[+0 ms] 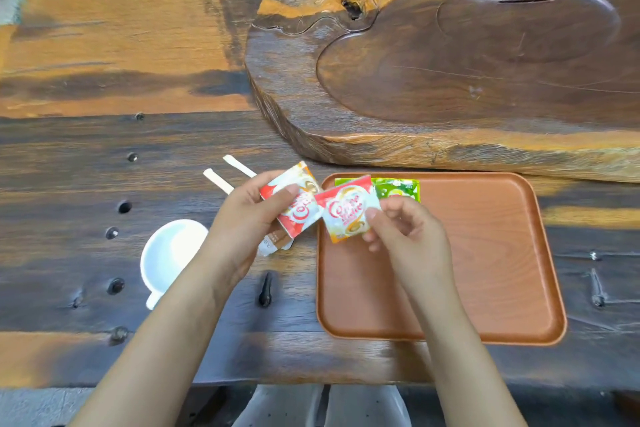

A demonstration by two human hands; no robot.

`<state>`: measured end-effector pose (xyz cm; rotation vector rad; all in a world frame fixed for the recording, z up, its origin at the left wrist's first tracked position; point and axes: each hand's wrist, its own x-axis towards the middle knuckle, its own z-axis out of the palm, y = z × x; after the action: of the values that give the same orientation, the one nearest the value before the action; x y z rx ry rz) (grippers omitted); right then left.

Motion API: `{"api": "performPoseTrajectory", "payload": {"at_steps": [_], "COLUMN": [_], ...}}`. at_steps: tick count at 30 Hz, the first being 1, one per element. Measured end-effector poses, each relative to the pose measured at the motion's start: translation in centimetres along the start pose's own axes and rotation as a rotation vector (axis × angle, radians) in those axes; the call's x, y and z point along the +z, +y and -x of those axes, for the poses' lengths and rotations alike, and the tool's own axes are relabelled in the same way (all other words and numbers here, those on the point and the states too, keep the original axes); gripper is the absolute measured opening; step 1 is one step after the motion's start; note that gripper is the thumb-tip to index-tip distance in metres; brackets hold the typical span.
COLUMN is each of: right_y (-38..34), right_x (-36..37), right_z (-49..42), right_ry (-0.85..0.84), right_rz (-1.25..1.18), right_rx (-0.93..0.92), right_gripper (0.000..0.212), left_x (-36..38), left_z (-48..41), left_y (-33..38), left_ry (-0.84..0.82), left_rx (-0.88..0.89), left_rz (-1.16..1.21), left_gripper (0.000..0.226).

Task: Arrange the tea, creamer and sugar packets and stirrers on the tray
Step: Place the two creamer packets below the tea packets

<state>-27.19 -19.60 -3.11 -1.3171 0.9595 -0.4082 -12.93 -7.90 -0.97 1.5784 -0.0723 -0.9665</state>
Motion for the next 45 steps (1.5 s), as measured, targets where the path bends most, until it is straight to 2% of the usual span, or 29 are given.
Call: {"api": "performPoseTrajectory", "payload": {"at_steps": [3,6,8,10,14,16,18,20,22,26,45], "right_y": [2.2,4.1,4.7,4.9,4.6,4.4,4.4,4.7,5.1,5.8,6.3], "right_x": [-1.8,-2.0,-1.5,-1.1,-0.9,-1.1,-1.2,-1.1,-1.0,-0.8,-0.8], "right_z": [1.6,3.2,3.8,3.9,4.0,4.2,4.4,4.6,4.5,4.1,3.2], "right_ry": [0.105,0.094,0.104,0.141,0.149,0.195,0.187,0.091,-0.008,-0.054,-0.083], "right_rz": [-0.041,0.003,0.062,0.212,0.817,0.898,0.921,0.928,0.929,0.980,0.913], "right_rx": [0.175,0.308,0.331,0.278,0.096,0.011,-0.138,-0.286,-0.343,-0.368,-0.388], "right_gripper": [0.012,0.013,0.015,0.018,0.021,0.019,0.019,0.023,0.030,0.030,0.032], "left_x": [-1.7,-2.9,-3.2,-3.2,-3.1,-3.1,-3.0,-2.8,-2.6,-2.2,-0.8], "left_z": [-0.5,-0.7,-0.9,-0.9,-0.8,-0.9,-1.0,-1.1,-1.2,-1.3,-2.0], "left_y": [-0.2,-0.3,-0.4,-0.6,-1.0,-1.1,-1.2,-1.4,-1.5,-1.7,-1.5], "left_ry": [0.075,0.120,0.133,0.137,0.125,0.120,0.111,0.099,0.097,0.096,0.125], "left_rx": [0.011,0.025,0.024,0.016,-0.002,-0.005,-0.009,-0.014,-0.022,-0.033,-0.095], "left_rz": [0.029,0.046,0.055,0.063,0.067,0.067,0.059,0.052,0.051,0.055,0.063], "left_gripper": [0.016,0.019,0.021,0.022,0.019,0.018,0.018,0.017,0.018,0.017,0.015]}}
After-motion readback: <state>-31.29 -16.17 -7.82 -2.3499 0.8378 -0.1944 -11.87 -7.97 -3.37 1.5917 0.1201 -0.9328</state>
